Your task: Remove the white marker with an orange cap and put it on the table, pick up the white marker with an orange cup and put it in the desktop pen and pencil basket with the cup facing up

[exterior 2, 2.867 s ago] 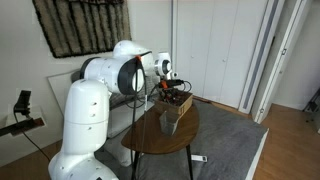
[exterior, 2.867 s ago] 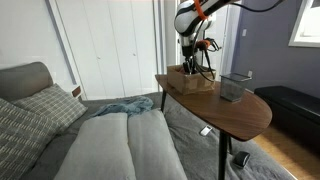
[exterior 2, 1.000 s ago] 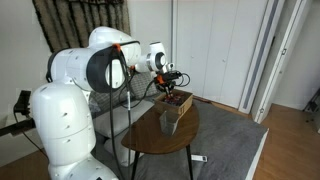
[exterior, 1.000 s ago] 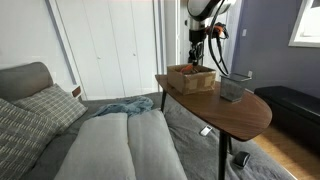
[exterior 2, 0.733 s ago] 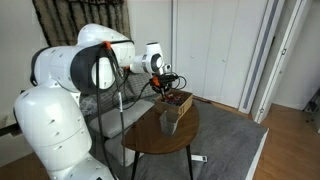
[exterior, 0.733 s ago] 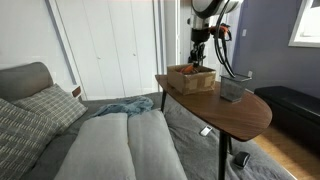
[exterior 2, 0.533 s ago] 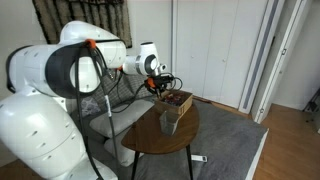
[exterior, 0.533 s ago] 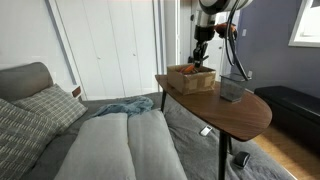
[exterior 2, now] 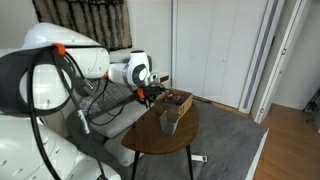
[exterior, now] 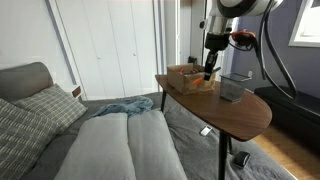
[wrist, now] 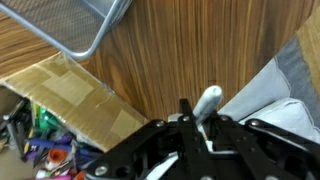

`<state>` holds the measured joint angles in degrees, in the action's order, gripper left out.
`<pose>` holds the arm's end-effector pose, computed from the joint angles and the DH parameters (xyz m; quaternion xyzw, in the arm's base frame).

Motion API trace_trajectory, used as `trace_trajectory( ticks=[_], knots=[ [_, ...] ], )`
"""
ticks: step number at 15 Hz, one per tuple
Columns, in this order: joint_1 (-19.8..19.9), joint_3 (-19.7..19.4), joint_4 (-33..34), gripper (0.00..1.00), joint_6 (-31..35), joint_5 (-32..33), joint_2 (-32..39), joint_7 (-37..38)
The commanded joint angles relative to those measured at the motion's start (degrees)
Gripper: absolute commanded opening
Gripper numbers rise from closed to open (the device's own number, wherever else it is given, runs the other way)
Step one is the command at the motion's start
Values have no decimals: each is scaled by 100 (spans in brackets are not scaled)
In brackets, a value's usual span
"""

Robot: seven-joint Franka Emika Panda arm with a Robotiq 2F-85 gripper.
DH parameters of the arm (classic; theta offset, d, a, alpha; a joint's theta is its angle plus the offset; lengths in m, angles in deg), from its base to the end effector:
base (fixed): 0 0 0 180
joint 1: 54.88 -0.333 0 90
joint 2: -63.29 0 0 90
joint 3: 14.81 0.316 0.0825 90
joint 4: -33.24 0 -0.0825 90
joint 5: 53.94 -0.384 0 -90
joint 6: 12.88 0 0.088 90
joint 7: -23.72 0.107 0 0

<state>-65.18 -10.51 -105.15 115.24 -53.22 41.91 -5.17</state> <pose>0.4336 0.1140 0.4679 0.9236 0.3707 0.0931 0.0310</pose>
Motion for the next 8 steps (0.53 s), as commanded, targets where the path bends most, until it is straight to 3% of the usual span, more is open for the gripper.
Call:
trace_trajectory(
  ticks=[1, 7, 8],
  knots=[
    [-70, -192, -490, 4, 104, -105, -78, -82],
    [21, -332, -953, 4, 571, -112, 216, 170],
    [14, -352, -989, 8, 677, -162, 254, 175]
  ],
)
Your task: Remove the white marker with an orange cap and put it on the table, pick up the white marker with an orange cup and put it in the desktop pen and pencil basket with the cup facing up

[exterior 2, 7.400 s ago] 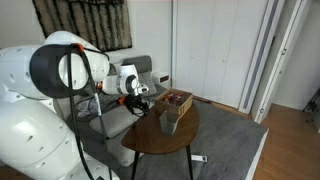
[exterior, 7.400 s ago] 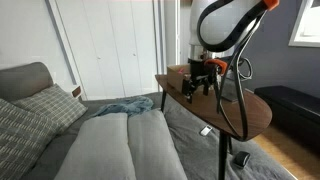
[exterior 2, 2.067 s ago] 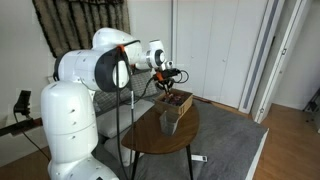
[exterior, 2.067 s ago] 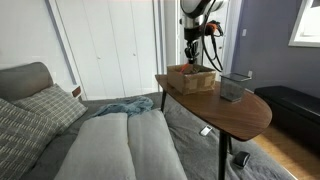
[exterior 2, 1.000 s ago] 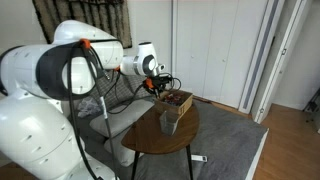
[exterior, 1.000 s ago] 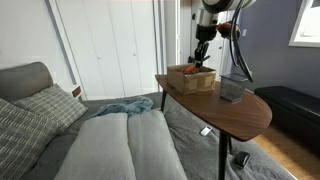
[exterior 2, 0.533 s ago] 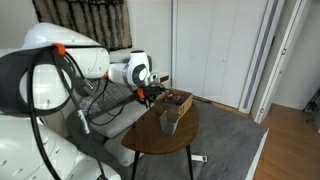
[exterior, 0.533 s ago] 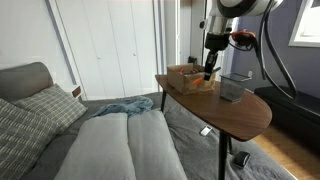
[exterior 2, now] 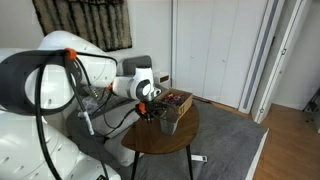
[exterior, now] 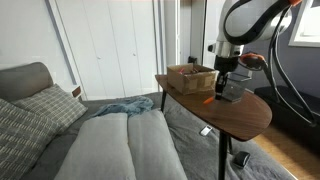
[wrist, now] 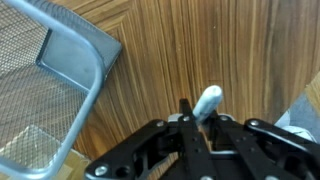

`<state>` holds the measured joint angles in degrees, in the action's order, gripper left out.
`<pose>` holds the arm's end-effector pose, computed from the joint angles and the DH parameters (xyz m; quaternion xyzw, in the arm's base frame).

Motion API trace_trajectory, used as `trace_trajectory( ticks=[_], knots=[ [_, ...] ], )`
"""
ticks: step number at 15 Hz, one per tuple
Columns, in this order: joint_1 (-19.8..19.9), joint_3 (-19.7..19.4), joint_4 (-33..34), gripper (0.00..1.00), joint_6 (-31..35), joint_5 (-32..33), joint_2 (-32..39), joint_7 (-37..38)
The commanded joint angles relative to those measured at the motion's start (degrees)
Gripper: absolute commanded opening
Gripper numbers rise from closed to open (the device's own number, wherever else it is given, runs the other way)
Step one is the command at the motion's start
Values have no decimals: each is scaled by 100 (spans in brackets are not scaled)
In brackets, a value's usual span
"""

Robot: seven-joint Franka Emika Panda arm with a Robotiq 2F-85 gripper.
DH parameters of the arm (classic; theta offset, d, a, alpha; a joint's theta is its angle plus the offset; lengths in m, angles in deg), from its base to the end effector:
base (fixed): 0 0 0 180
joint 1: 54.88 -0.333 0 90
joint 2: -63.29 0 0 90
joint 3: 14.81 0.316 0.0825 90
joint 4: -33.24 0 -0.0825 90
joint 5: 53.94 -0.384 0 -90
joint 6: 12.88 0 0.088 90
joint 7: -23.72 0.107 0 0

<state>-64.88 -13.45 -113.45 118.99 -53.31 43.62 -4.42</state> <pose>0.4161 0.0833 0.3938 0.9393 0.3404 0.0406 0.0143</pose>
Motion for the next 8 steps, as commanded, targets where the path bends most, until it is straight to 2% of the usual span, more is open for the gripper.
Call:
trace_trajectory(
  ticks=[1, 2, 3, 8],
  knots=[
    [-40, -66, -170, 10, 385, -200, 105, 101],
    [-47, -56, -158, 40, 414, -220, 92, 137],
    [-30, -26, -160, 40, 401, -180, 69, 210],
    [-11, 91, -120, 73, 64, -68, -86, 550]
  ],
)
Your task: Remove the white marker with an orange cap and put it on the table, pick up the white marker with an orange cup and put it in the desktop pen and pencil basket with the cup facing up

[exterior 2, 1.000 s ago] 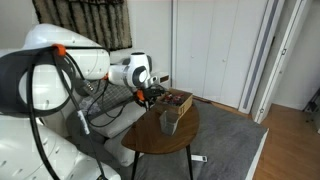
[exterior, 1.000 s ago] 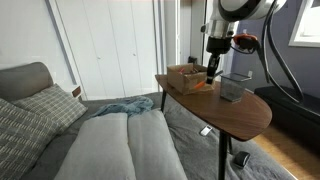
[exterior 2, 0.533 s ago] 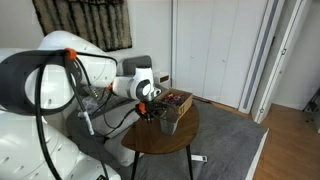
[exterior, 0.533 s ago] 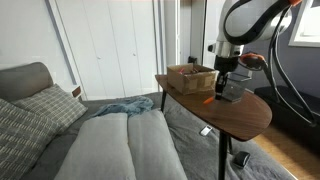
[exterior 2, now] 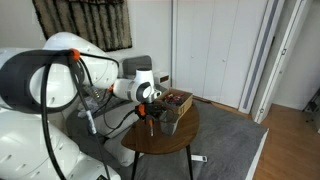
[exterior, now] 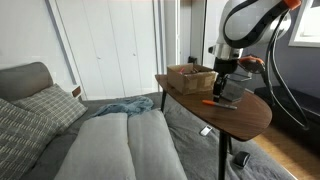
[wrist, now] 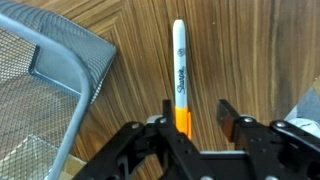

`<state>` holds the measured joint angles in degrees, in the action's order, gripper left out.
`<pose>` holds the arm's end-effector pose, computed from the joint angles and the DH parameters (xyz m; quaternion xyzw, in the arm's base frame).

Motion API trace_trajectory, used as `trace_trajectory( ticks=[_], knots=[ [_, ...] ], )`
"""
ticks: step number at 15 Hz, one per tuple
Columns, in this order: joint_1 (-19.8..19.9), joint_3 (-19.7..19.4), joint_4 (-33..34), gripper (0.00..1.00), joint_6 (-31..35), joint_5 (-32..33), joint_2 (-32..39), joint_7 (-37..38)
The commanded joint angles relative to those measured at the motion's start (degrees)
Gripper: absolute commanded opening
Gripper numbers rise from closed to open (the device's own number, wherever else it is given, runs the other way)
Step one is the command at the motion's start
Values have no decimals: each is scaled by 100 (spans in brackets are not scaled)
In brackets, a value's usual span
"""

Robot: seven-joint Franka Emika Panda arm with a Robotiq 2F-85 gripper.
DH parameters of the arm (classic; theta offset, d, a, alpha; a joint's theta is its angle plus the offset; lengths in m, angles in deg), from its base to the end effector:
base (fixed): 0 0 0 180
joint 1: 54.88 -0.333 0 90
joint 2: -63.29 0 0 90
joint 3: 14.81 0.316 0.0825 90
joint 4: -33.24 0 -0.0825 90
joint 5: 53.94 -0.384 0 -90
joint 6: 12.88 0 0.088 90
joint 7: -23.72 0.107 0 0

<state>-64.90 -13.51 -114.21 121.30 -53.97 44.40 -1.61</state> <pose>0.4173 0.0834 0.3859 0.9483 0.3135 0.0482 0.0094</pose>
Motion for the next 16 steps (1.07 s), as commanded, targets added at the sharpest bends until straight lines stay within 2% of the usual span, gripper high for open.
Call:
trace_trajectory(
  ticks=[1, 4, 6, 12, 16],
  knots=[
    [-22, 124, -24, 82, -199, 3, -178, 316],
    [-64, 235, 112, 99, -288, 160, -91, 273],
    [-81, 281, 269, 100, -456, 252, 36, 141],
    [-45, 527, 973, 100, -1386, 1225, 514, 44],
    [-108, 615, 1494, 100, -1715, 1372, 1062, -278]
  ],
)
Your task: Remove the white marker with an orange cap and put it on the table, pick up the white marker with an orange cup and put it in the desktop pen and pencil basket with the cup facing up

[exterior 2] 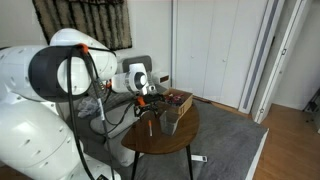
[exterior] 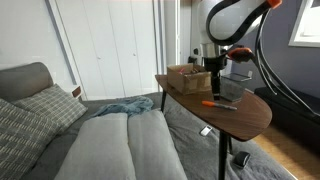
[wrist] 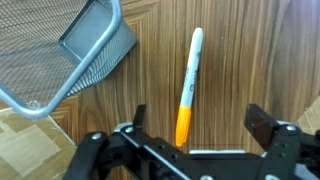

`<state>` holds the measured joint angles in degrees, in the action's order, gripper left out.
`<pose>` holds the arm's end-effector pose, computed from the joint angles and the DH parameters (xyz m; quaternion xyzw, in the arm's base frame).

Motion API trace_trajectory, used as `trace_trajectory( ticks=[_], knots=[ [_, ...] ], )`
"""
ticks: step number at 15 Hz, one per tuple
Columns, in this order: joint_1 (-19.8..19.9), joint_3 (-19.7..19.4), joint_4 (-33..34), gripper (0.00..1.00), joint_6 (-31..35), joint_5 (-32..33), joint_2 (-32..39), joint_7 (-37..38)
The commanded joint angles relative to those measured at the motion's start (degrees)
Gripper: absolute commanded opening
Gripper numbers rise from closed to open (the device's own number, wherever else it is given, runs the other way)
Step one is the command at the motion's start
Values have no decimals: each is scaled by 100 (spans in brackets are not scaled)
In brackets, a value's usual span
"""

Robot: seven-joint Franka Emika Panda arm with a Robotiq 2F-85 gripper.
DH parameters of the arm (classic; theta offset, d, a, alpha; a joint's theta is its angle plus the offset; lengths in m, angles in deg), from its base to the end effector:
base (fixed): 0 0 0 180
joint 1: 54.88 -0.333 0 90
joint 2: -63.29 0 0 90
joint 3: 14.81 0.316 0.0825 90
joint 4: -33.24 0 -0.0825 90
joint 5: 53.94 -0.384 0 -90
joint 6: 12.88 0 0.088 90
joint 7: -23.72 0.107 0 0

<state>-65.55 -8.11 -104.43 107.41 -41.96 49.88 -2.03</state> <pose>0.4341 0.1257 0.3991 0.9035 0.4148 -0.0435 0.0987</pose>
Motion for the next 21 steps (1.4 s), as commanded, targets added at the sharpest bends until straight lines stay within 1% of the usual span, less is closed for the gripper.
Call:
trace_trajectory(
  ticks=[1, 5, 6, 7, 9, 10, 13, 17, 18, 19, 20, 21],
  knots=[
    [-47, 88, 624, 100, -358, 161, 652, -356],
    [-15, 141, 887, 100, -390, 144, 1037, -639],
    [-2, 143, 911, 98, -371, 131, 1098, -677],
    [9, 143, 916, 76, -335, 113, 1144, -718],
    [26, 147, 936, 69, -317, 107, 1216, -737],
    [30, 152, 939, 60, -315, 115, 1240, -730],
    [39, 154, 935, 39, -288, 106, 1285, -728],
    [52, 147, 924, 12, -252, 88, 1329, -735],
    [60, 142, 919, 5, -235, 77, 1336, -743],
    [65, 140, 919, 1, -235, 73, 1340, -741],
    [73, 134, 923, 0, -229, 46, 1334, -753],
    [79, 131, 922, 3, -232, 26, 1322, -762]
  ],
)
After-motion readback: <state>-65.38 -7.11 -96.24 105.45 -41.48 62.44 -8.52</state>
